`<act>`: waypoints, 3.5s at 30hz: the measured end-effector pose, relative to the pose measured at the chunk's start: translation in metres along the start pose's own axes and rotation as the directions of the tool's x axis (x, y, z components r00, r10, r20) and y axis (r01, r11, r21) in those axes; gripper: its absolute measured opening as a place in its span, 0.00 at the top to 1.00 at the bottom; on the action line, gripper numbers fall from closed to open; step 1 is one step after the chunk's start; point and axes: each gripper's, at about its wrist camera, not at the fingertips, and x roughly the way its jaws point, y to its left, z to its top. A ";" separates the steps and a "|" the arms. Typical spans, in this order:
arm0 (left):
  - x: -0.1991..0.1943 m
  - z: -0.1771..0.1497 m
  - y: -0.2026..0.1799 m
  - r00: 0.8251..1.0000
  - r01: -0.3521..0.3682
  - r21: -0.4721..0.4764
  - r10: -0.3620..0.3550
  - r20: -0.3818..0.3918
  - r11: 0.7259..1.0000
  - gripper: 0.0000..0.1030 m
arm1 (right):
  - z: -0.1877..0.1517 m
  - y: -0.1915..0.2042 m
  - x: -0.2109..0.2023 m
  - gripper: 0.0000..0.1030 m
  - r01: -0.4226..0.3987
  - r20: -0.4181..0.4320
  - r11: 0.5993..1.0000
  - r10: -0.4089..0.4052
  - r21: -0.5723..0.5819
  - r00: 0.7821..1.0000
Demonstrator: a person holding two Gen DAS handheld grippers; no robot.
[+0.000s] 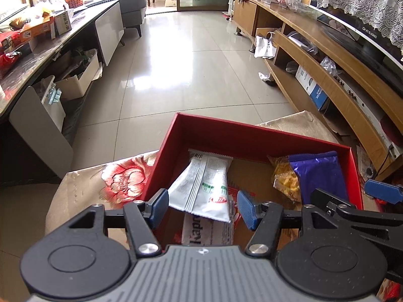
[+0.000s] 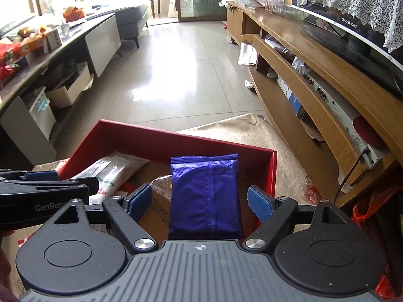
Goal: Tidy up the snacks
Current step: 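Lower and release the silver foil bag with left tool while right tool releases the blue bar, then move left tool to the red-white spicy strip packet while right tool approaches the gold sachet, then grasp the spicy strip packet with left tool while right tool grasps the gold sachet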
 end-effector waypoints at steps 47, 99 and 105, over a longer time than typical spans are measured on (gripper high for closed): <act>0.005 -0.125 0.120 0.963 -0.172 -0.286 0.100 -0.249 0.943 0.45 | -0.093 0.101 -0.017 0.13 -0.138 -0.199 0.975 0.102 -0.176 0.975; -0.003 -0.145 0.123 0.970 -0.146 -0.313 0.074 -0.231 0.938 0.34 | -0.140 0.106 -0.007 0.43 -0.071 -0.263 0.956 -0.007 -0.286 0.965; -0.009 -0.151 0.106 0.974 -0.131 -0.197 0.089 -0.208 0.972 0.50 | -0.141 0.087 0.004 0.15 -0.132 -0.329 0.971 0.060 -0.201 0.942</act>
